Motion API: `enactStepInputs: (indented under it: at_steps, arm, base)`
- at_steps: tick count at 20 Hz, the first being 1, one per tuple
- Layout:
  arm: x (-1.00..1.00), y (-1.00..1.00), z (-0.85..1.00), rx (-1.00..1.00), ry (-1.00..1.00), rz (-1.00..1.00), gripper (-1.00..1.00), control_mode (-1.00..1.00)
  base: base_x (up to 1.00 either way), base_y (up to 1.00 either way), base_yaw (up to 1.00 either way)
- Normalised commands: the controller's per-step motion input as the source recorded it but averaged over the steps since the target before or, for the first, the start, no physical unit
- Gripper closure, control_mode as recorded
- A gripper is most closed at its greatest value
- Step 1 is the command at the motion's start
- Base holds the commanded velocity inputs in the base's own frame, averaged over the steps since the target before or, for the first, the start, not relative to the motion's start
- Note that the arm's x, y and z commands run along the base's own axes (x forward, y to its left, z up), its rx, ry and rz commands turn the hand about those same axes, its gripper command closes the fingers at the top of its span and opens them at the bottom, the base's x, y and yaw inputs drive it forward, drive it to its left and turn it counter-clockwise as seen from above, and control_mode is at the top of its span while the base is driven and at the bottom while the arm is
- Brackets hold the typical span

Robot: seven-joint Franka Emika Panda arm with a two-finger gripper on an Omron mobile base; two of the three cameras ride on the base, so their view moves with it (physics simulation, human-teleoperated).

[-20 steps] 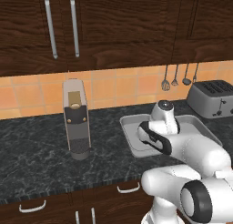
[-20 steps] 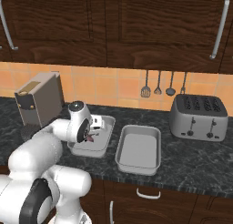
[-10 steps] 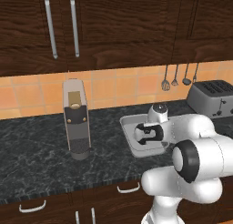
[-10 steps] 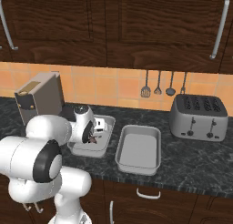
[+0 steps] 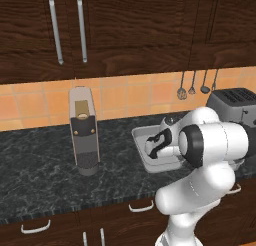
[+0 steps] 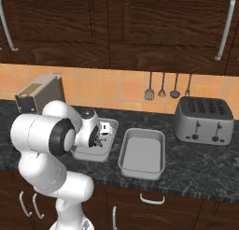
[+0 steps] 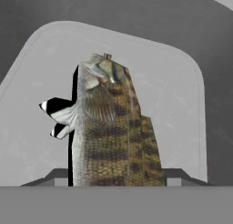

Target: Place one corn and one fish in each tupperware on the nearby counter, to pack two identical lunches.

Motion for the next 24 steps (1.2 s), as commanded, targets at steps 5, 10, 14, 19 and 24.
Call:
enactStepInputs:
  at_steps: [5, 10, 14, 19, 24]
  arm:
    - [0.46, 0.0, -0.21, 0.0, 0.0, 0.0, -1.0, -1.0]
    - [0.05, 0.0, -0.01, 0.0, -0.01, 0.0, -1.0, -1.0]
    - [-0.25, 0.0, 0.26, 0.0, -0.19, 0.0, -1.0, -1.0]
    - [-0.57, 0.0, 0.72, 0.01, -0.14, 0.0, -1.0, -1.0]
    - [-0.6, 0.0, 0.96, 0.01, -0.07, 0.0, -1.0, -1.0]
  base:
    - [0.0, 0.0, 0.0]
    - [0.0, 0.0, 0.0]
    - [0.0, 0.0, 0.0]
    - [0.0, 0.0, 0.0]
    - [0.0, 0.0, 0.0]
